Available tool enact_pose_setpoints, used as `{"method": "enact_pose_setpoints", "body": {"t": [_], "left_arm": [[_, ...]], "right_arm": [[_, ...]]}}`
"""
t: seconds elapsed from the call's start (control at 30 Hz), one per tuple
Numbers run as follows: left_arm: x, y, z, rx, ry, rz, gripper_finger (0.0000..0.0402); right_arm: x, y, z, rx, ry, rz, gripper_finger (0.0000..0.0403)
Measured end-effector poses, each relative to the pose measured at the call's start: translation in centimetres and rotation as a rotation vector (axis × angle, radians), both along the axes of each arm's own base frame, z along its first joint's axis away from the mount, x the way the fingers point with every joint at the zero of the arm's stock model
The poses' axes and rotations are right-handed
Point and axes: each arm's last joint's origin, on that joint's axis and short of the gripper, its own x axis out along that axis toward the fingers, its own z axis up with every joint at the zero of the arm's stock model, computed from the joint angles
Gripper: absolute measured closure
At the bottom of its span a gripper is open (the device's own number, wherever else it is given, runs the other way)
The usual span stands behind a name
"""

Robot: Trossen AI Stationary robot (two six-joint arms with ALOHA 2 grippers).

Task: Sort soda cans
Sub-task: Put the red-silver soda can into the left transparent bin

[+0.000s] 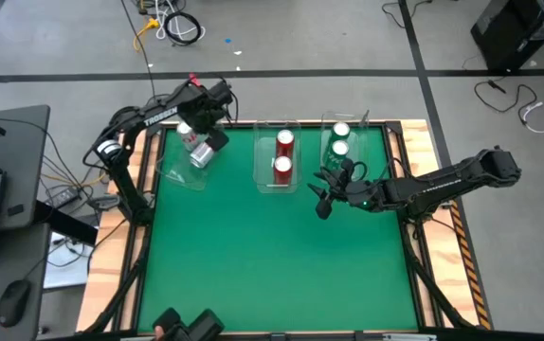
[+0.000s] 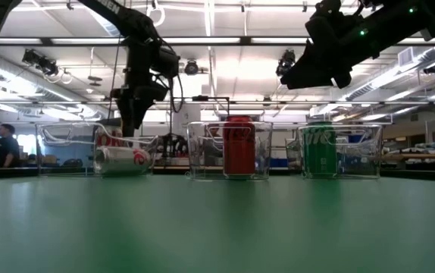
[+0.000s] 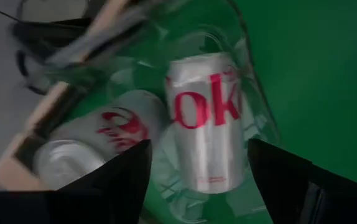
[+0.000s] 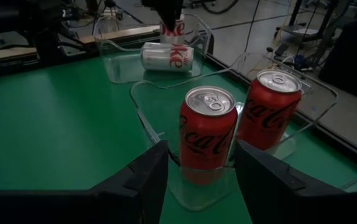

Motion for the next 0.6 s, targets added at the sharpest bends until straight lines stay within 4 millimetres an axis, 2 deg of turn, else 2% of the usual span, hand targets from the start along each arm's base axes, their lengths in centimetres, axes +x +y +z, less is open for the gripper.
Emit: {"method": "enact_pose_setpoints", "body": {"t": [0.27, 0.6], "left_arm": [[-0.5, -0.5, -3.6, -0.032, 0.044, -0.02, 0.0131], [-0.9, -0.7, -6.0, -0.023, 0.049, -0.036, 0.0131]], "right_arm": [[0.0, 0.0, 0.0, 0.0, 0.0, 0.0, 0.021], [0.0, 0.0, 0.0, 0.0, -0.001, 0.0, 0.0215]]}}
